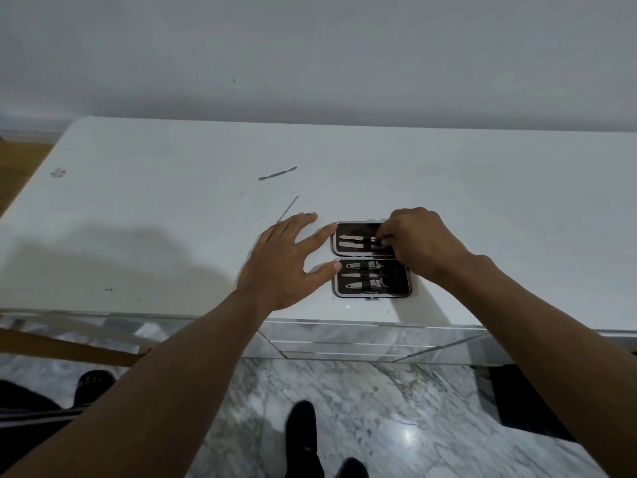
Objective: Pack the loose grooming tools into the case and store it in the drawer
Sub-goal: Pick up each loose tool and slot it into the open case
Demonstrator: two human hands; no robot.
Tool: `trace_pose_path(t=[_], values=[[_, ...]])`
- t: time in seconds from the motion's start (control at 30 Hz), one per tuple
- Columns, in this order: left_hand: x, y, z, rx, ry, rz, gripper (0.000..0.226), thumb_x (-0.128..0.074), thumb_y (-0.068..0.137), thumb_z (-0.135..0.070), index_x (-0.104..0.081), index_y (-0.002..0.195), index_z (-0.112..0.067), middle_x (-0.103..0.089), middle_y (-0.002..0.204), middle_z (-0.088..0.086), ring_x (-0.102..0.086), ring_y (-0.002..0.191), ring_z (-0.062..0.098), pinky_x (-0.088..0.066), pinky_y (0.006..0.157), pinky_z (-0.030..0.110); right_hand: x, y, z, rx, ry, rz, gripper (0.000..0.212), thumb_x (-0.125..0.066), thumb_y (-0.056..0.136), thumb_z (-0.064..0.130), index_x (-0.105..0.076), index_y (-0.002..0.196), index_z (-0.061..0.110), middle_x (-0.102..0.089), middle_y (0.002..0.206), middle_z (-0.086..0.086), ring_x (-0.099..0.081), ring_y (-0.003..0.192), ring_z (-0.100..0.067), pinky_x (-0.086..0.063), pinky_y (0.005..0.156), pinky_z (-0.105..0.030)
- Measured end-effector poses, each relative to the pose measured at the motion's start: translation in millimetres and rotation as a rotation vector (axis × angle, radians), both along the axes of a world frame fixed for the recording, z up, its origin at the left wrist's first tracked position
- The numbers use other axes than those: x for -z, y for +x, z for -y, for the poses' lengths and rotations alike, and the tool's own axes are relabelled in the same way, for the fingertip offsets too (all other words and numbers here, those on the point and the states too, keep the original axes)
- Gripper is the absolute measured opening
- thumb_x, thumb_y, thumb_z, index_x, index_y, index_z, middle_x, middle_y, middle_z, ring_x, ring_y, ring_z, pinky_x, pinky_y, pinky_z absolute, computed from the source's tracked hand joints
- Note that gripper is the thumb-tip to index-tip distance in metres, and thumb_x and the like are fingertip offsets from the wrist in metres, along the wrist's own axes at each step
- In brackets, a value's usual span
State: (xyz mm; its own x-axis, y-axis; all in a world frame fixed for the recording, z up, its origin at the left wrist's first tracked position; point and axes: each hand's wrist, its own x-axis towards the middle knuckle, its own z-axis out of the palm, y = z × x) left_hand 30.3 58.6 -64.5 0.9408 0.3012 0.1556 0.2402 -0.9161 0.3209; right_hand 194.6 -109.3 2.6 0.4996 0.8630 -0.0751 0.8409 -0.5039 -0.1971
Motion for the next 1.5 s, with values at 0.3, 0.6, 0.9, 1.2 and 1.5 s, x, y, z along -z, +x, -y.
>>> trace_pose_path(t=[0.3,0.6,0.9,1.2,1.5], values=[[-1,0,0,0.003,0.008,0.007,0.063,-0.035,0.09,-0.069,-0.037,0.146,-0.041,-0.039,0.151,-0.003,-0.032,0.139,0.017,-0.029,0.112,0.042,3,1,0,-0.02,0.017,-0.008,0.023,-0.051,0.09,0.009,-0.072,0.099,0.01,-0.068,0.096,-0.012,-0.061,0.09,-0.031,-0.046,0.074,-0.034],[-2,0,0,0.013,0.005,0.003,0.064,-0.033,0.091,-0.068,-0.033,0.148,-0.039,-0.036,0.153,-0.003,-0.029,0.141,0.016,-0.028,0.115,0.042,-9,3,-5,0.083,0.11,-0.081,0.022,-0.051,0.092,0.011,-0.072,0.098,0.01,-0.068,0.097,-0.012,-0.06,0.093,-0.031,-0.047,0.079,-0.035],[-9,0,1,0.011,0.017,-0.028,0.063,-0.038,0.091,-0.066,-0.039,0.146,-0.036,-0.039,0.151,0.0,-0.03,0.141,0.018,-0.022,0.118,0.045,-19,11,-66,0.064,0.119,-0.117,0.022,-0.053,0.093,0.017,-0.068,0.108,0.011,-0.068,0.108,-0.011,-0.06,0.101,-0.029,-0.044,0.084,-0.035],[-9,2,0,0.025,0.015,-0.063,0.064,-0.033,0.091,-0.069,-0.038,0.146,-0.037,-0.038,0.153,0.004,-0.029,0.143,0.021,-0.023,0.117,0.047,-19,9,-156,-0.058,-0.023,-0.217,0.011,-0.06,0.086,0.018,-0.069,0.086,0.013,-0.073,0.094,-0.009,-0.064,0.088,-0.028,-0.042,0.07,-0.028],[-10,3,-1,0.029,0.008,-0.064,0.061,-0.028,0.094,-0.07,-0.035,0.146,-0.039,-0.035,0.153,0.006,-0.025,0.144,0.023,-0.019,0.118,0.047,-9,-7,-186,-0.131,-0.155,-0.18,0.006,-0.057,0.083,0.013,-0.059,0.086,0.009,-0.066,0.097,-0.017,-0.061,0.091,-0.034,-0.05,0.074,-0.036]])
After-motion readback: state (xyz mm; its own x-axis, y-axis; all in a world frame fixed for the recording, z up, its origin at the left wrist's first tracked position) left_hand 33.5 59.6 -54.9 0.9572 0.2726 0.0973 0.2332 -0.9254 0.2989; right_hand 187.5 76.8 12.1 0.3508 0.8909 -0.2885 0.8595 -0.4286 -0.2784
